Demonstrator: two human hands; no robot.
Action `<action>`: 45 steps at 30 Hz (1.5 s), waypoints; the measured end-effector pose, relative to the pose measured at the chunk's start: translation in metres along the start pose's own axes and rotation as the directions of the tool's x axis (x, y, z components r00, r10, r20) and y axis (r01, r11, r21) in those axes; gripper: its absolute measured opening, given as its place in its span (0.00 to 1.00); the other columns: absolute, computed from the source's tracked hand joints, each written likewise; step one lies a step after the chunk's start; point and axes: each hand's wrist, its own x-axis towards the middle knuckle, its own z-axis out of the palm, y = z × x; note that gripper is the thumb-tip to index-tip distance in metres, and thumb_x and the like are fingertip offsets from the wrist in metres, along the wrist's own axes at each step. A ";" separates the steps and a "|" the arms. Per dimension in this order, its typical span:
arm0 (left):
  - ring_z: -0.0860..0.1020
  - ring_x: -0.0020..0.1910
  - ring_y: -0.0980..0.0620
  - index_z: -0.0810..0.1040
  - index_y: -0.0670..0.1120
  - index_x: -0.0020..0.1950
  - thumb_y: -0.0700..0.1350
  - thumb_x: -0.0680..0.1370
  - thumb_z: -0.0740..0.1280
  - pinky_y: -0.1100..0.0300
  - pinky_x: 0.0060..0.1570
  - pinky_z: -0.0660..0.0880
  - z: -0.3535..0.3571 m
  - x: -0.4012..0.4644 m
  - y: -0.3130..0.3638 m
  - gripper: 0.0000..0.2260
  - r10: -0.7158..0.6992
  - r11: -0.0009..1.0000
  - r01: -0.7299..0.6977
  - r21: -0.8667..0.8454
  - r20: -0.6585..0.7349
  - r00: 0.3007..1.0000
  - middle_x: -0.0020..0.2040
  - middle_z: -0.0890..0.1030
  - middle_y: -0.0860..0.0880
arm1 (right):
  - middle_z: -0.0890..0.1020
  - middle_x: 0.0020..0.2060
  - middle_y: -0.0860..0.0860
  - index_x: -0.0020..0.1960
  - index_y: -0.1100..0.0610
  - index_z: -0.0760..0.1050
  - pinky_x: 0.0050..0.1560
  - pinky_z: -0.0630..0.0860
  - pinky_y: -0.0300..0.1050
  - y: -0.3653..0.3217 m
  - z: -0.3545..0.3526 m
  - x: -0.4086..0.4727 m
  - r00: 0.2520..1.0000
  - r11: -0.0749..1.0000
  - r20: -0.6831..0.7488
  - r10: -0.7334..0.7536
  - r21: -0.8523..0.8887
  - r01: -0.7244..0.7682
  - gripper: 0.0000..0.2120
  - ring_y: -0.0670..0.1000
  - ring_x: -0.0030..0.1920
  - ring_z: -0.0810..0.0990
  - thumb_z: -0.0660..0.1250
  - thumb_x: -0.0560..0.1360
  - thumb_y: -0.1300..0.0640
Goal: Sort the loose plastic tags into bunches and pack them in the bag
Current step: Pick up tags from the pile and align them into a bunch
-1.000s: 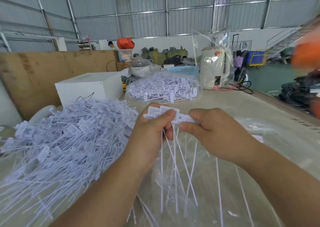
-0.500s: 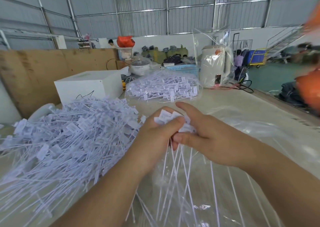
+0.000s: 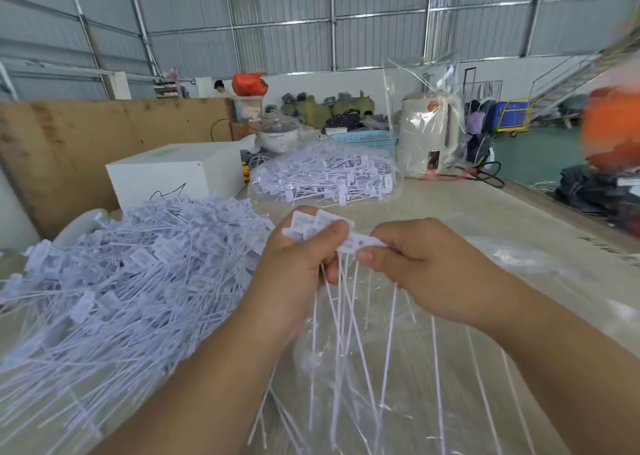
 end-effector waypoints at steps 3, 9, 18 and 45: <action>0.70 0.22 0.55 0.80 0.48 0.34 0.44 0.72 0.73 0.59 0.29 0.69 0.000 0.002 0.002 0.07 -0.146 0.975 0.123 -0.184 -0.119 0.982 0.27 0.72 0.49 | 0.68 0.24 0.45 0.33 0.56 0.67 0.29 0.62 0.41 0.004 0.000 0.003 0.959 0.995 -0.282 0.037 0.096 -0.010 0.19 0.44 0.26 0.65 0.62 0.79 0.48; 0.69 0.22 0.56 0.77 0.45 0.38 0.41 0.76 0.70 0.64 0.24 0.67 -0.002 0.000 0.005 0.07 -0.111 0.988 0.097 -0.121 -0.120 0.987 0.26 0.71 0.49 | 0.71 0.30 0.47 0.56 0.45 0.73 0.34 0.69 0.37 0.007 -0.017 -0.002 0.976 0.946 -0.216 0.019 0.321 0.052 0.17 0.45 0.30 0.70 0.62 0.72 0.38; 0.83 0.38 0.55 0.81 0.57 0.40 0.53 0.70 0.72 0.63 0.35 0.76 0.012 -0.014 0.009 0.02 0.078 0.984 -0.091 0.153 0.086 0.993 0.38 0.84 0.52 | 0.77 0.43 0.34 0.76 0.39 0.30 0.40 0.68 0.30 0.000 0.002 -0.007 0.989 0.998 0.143 -0.049 -0.034 0.054 0.48 0.32 0.39 0.75 0.65 0.73 0.38; 0.79 0.30 0.52 0.79 0.54 0.37 0.48 0.69 0.74 0.58 0.28 0.73 -0.004 -0.003 0.008 0.05 0.152 0.963 -0.111 0.245 -0.154 0.976 0.32 0.81 0.52 | 0.69 0.27 0.46 0.35 0.50 0.63 0.31 0.64 0.44 0.009 0.005 0.001 0.998 0.991 0.020 -0.062 -0.118 0.064 0.16 0.46 0.27 0.67 0.62 0.80 0.49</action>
